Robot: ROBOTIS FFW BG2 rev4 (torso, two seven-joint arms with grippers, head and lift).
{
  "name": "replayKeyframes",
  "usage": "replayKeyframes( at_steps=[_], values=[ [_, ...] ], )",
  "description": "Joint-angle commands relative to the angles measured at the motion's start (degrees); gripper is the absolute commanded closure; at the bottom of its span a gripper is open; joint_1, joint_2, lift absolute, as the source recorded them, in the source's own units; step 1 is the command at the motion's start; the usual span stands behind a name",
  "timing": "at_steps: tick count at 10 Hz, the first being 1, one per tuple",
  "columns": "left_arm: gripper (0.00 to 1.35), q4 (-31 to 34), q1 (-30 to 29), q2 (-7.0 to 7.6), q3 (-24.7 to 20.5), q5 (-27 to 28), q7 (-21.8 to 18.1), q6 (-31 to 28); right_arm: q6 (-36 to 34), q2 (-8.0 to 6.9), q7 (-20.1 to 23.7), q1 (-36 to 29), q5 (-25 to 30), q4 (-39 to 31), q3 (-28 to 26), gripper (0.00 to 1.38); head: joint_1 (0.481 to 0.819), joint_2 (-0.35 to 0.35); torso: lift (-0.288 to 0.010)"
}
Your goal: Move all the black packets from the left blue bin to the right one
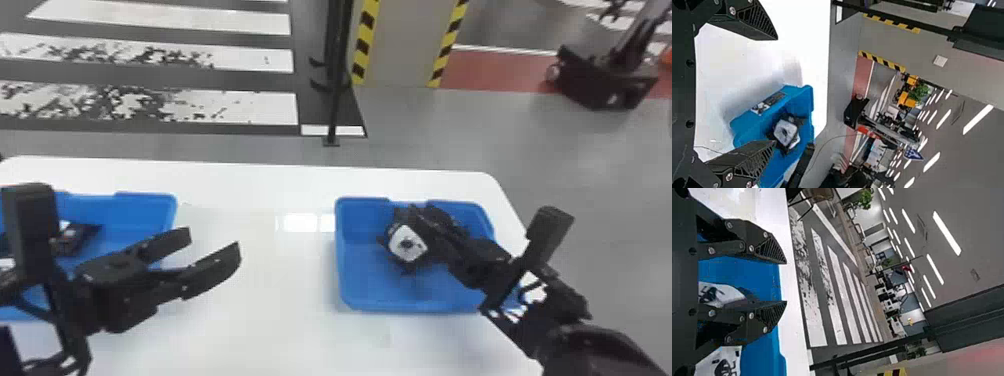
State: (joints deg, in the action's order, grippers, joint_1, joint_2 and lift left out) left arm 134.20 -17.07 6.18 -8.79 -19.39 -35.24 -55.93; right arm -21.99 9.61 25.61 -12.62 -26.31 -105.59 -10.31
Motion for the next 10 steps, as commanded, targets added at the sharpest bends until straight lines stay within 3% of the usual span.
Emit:
replayKeyframes(
  at_steps=[1,2,5,7,10],
  values=[
    [0.15,0.3,-0.78,-0.2,-2.52,0.99,0.0,-0.18,2.03,-0.2,-1.88,-5.1,2.55,-5.99,-0.31,0.08,0.695,-0.134,-0.15],
    [0.15,0.3,-0.92,-0.29,-4.24,2.36,0.0,-0.6,5.12,-0.91,-3.2,-9.17,3.69,-10.07,-0.31,0.15,0.695,-0.127,-0.15],
    [0.15,0.16,0.48,-0.46,-9.38,8.76,0.44,-2.57,11.17,-2.93,-4.87,-18.74,7.46,-20.76,0.49,0.16,0.695,-0.059,-0.15],
    [0.15,-0.82,1.89,-0.37,-12.81,13.1,1.32,-4.4,12.57,-4.16,-5.75,-23.24,7.0,-23.29,0.72,0.17,0.695,0.031,-0.15],
    [0.15,-8.42,8.08,1.21,-13.26,16.41,1.93,-6.08,12.01,-4.42,-5.66,-26.05,5.63,-23.71,1.97,0.17,0.695,0.123,-0.15]
  ],
)
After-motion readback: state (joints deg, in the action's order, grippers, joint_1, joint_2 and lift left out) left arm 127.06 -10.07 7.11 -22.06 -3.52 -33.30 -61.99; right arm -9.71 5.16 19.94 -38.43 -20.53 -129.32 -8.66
